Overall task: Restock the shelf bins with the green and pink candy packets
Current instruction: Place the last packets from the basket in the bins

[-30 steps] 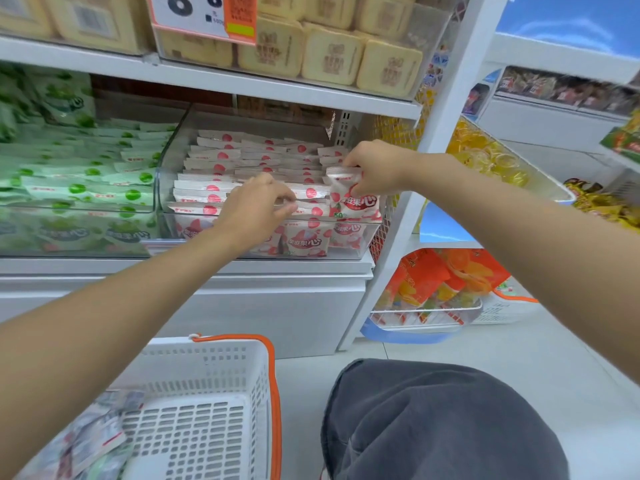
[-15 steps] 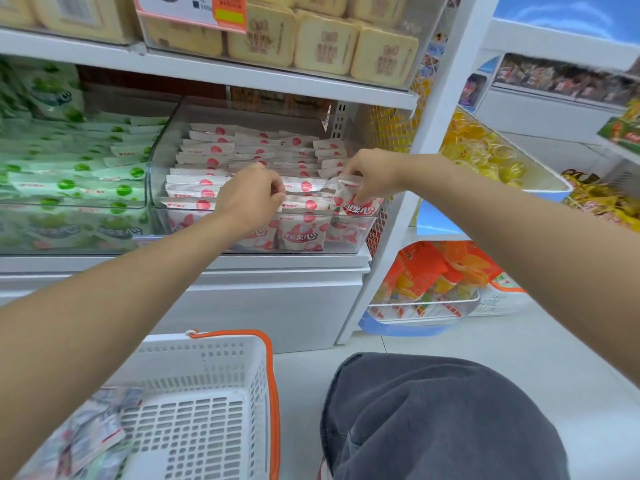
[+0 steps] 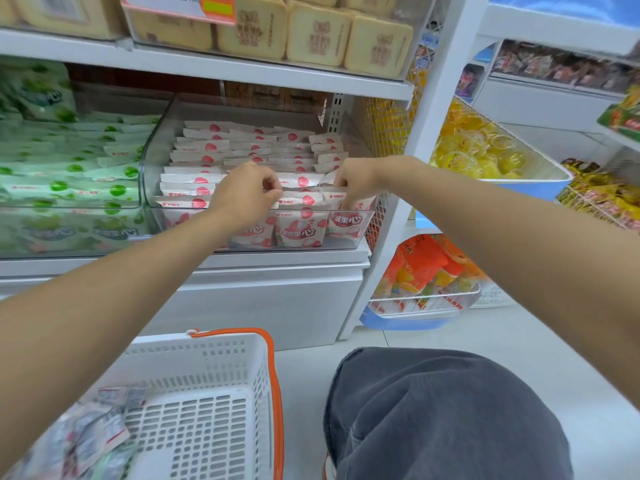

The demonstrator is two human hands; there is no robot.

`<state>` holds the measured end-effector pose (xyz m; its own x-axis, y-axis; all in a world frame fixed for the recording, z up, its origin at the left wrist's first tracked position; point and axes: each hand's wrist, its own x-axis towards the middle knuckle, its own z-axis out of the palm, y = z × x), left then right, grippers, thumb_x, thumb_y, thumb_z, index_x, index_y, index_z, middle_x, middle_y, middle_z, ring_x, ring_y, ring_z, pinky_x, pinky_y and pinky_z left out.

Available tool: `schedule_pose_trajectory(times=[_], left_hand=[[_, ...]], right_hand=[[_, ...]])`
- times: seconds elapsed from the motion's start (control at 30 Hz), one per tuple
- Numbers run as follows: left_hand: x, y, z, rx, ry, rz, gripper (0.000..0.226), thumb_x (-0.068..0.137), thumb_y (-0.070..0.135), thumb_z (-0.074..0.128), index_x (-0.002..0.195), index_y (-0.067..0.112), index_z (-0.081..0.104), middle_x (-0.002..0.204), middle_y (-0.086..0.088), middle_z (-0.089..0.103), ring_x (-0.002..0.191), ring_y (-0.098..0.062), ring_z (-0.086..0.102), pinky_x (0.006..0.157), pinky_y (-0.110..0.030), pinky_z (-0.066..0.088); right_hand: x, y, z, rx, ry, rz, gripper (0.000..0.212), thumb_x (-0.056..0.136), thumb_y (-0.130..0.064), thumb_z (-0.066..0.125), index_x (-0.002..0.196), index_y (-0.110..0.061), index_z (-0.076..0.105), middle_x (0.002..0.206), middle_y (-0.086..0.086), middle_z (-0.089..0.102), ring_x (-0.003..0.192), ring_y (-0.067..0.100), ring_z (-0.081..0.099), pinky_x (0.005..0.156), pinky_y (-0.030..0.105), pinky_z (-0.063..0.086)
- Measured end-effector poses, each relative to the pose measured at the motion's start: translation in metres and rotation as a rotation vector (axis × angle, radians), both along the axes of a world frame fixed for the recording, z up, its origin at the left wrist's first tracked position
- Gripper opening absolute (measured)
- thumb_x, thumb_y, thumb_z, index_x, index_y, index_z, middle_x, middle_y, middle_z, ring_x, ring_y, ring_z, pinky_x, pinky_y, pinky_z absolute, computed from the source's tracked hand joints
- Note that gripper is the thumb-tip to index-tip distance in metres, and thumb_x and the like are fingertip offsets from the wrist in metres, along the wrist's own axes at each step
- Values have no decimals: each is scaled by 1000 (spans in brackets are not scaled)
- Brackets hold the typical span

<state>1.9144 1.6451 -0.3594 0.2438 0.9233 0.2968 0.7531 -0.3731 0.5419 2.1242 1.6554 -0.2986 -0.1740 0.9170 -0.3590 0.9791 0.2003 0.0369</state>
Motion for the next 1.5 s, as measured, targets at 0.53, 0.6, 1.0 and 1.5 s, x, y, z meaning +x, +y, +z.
schedule_pose_trajectory(times=[0.53, 0.6, 1.0, 1.5], left_hand=[[-1, 0, 0, -1, -12, -28, 12, 95, 22, 61, 85, 18, 68, 91, 4, 62, 83, -15, 57, 72, -31, 45], [-1, 0, 0, 1, -13, -29, 12, 95, 21, 61, 85, 18, 67, 90, 4, 61, 82, -15, 57, 71, -30, 42], [-2, 4, -5, -1, -20, -27, 11, 95, 23, 61, 86, 21, 67, 95, 3, 63, 86, -17, 59, 72, -30, 44], [-7, -21, -2, 183, 5, 52, 13, 95, 24, 62, 106, 20, 68, 112, -2, 61, 106, -22, 54, 95, -41, 47]], right_hand=[[-5, 8, 12, -110, -49, -92, 30, 84, -21, 72, 65, -21, 50, 70, -5, 47, 61, 15, 47, 61, 27, 44], [-6, 8, 19, -142, 0, -127, 18, 81, -21, 77, 96, -17, 68, 95, -4, 60, 81, 16, 64, 79, 31, 56], [-3, 1, -9, 79, -112, 31, 16, 84, -9, 64, 96, -6, 75, 96, 9, 70, 86, 30, 63, 78, 38, 57], [-10, -32, 5, 303, 111, 42, 24, 82, -8, 70, 106, -8, 73, 101, 3, 71, 89, 17, 63, 82, 27, 51]])
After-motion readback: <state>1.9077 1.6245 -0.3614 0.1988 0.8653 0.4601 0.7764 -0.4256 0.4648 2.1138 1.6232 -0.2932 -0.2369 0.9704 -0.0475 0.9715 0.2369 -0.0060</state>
